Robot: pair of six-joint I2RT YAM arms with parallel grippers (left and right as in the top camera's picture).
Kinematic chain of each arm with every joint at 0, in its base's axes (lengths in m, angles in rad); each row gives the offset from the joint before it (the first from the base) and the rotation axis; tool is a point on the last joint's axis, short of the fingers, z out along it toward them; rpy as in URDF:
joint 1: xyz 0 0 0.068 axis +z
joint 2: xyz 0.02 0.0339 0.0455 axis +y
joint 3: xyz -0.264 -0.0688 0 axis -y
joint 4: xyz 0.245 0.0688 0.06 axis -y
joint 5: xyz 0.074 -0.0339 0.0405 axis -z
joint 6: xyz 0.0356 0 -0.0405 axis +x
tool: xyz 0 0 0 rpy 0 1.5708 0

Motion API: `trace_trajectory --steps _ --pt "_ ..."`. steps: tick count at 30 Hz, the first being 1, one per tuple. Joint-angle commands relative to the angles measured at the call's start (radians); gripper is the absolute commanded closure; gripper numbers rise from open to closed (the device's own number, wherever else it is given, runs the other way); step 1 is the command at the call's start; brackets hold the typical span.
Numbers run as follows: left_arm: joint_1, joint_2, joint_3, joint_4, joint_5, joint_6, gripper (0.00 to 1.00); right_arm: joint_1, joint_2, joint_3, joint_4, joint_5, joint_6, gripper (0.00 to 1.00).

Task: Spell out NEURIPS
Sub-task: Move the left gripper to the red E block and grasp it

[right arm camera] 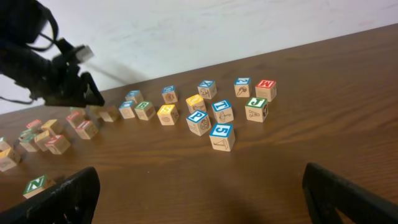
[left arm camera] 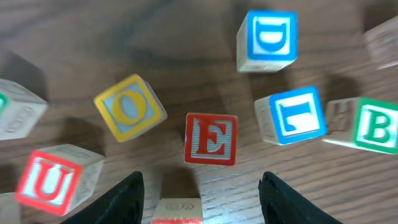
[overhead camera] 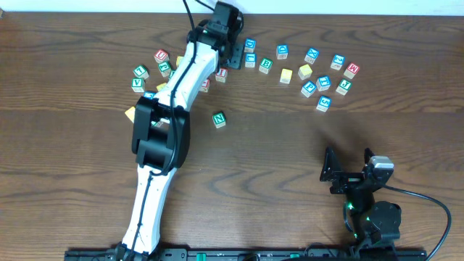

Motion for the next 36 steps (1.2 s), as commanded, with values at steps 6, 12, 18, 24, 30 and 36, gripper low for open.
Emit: trace_trajectory --steps 6,12,18,24,30,36 --pt "0.001 0.047 0.018 0.01 -0.012 0.009 0.41 -0.01 -0.001 -0.001 -0.003 0.005 -0.005 0.01" --pt "-0.001 0.075 0.008 0.035 -0.013 -0.024 0.41 -0.01 -0.001 -0.001 -0.002 0.005 -0.005 0.01" --pt "-0.001 0.075 0.002 0.073 -0.013 -0.024 0.43 -0.01 -0.001 -0.001 -0.003 0.005 -0.005 0.01" --pt "-0.001 0.075 -0.006 0.108 -0.013 -0.024 0.46 -0.01 -0.001 -0.001 -0.003 0.005 -0.005 0.01" --pt "-0.004 0.075 -0.009 0.114 -0.013 -0.024 0.47 -0.01 -0.001 -0.001 -0.003 0.005 -0.005 0.01" --pt "-0.004 0.076 -0.009 0.124 -0.013 -0.024 0.47 -0.01 -0.001 -0.001 -0.003 0.005 -0.005 0.01"
